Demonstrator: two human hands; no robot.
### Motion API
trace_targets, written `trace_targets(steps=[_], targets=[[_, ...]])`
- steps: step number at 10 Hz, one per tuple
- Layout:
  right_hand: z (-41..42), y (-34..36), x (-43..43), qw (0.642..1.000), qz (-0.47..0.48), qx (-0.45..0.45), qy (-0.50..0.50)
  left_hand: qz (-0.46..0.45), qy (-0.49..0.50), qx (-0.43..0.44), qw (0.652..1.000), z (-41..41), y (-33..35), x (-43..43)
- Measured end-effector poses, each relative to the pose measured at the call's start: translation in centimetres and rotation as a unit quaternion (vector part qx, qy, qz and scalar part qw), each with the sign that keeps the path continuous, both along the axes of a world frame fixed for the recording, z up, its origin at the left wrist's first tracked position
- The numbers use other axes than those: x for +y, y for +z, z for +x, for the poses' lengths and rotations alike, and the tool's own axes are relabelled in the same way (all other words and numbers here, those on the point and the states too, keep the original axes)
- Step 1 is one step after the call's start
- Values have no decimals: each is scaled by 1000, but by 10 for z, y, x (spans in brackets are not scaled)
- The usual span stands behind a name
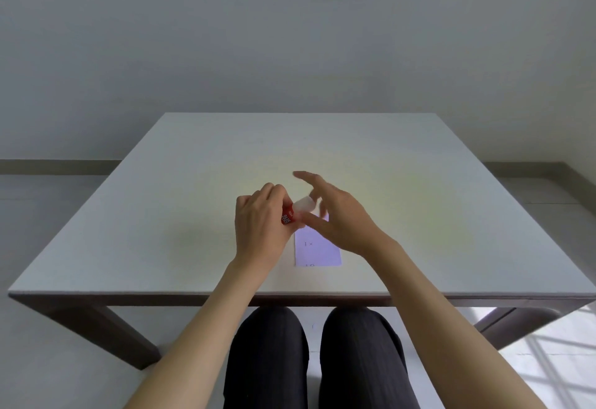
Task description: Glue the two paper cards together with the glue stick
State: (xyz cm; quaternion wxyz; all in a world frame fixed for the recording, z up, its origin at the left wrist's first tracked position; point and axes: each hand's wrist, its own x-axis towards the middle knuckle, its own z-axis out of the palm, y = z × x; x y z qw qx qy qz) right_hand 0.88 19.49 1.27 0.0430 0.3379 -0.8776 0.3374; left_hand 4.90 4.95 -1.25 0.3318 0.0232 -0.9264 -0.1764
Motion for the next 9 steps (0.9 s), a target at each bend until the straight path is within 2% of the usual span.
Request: trace_targets(steps=[1, 2, 3, 4, 5, 8, 9], targets=[[3, 1, -7, 999, 25, 12, -46, 4, 6, 7, 1000, -4, -2, 1], [3, 3, -10, 979, 110, 55, -161, 53, 16, -12, 998, -11, -8, 0], [3, 4, 3, 987, 42, 21, -152, 219, 95, -52, 970, -30, -10, -16], [4, 1, 20, 985, 37, 31, -164, 293, 135, -58, 945, -49, -13, -26], [6, -1, 33, 977, 30, 61, -200, 315, 134, -48, 938, -61, -21, -25], [11, -8, 43, 981, 20, 26, -192, 347, 131, -25, 928, -66, -35, -20], [14, -8, 39, 983, 24, 6, -183, 361, 117, -56, 924, -61, -43, -21]])
